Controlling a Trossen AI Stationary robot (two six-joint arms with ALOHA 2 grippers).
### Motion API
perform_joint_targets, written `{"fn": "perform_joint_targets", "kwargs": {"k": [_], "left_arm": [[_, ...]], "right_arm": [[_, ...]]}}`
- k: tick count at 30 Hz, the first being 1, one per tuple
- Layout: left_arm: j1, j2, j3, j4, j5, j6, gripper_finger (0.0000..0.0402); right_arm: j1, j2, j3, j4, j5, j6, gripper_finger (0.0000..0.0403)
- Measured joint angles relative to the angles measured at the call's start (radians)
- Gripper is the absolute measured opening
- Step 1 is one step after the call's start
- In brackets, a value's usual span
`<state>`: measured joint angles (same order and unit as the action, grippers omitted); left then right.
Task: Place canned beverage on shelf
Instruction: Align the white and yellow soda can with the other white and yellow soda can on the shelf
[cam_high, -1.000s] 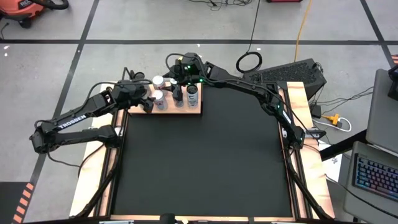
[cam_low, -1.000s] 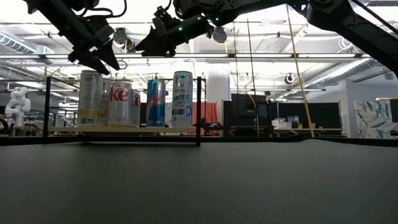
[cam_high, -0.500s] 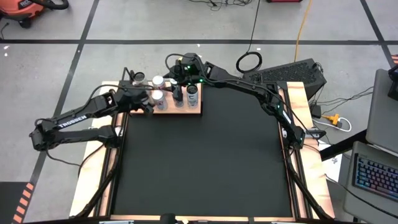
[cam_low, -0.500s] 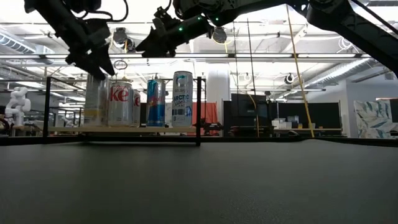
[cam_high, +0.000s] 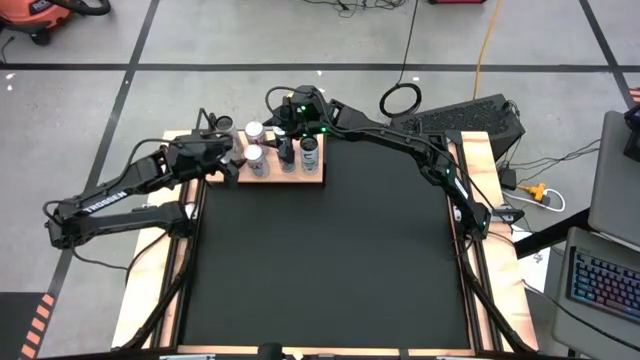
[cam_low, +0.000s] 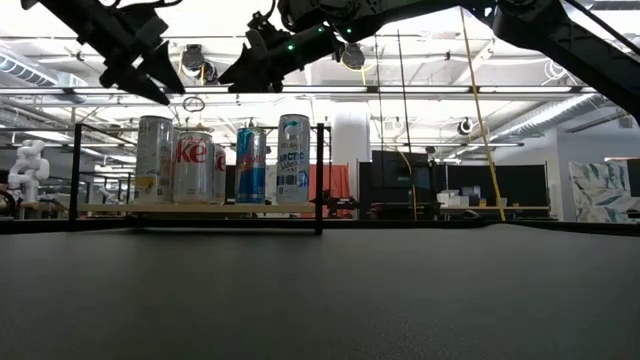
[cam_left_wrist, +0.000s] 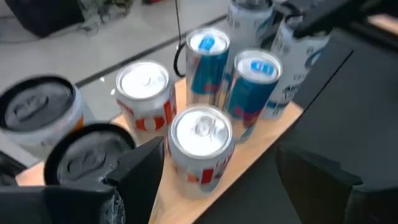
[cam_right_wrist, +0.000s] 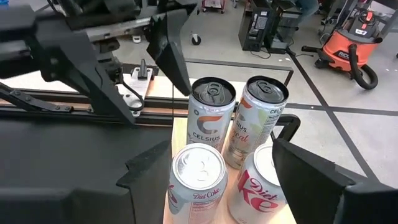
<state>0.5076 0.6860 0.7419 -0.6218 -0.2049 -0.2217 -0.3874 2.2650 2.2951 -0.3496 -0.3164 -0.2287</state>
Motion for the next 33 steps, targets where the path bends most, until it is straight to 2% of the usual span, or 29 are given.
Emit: {"fn": "perform_joint_targets", "kwargs": {"k": [6,19,33], "left_arm": [[0.0,0.026,0.001,0.052,-0.044,-0.001,0.0308],[0.0,0.077,0.001,0.035,-0.139,-0.007,0.0308],[0.0,0.077,0.001,-0.024,-0.132,-0.009,0.0308]], "right_arm": [[0.0,0.0,0.0,0.0,0.0,0.0,0.0258],[0.0,0.0,0.0,0.0,0.0,0.007,0.0258],[0.0,0.0,0.0,0.0,0.0,0.007,0.0258]]}}
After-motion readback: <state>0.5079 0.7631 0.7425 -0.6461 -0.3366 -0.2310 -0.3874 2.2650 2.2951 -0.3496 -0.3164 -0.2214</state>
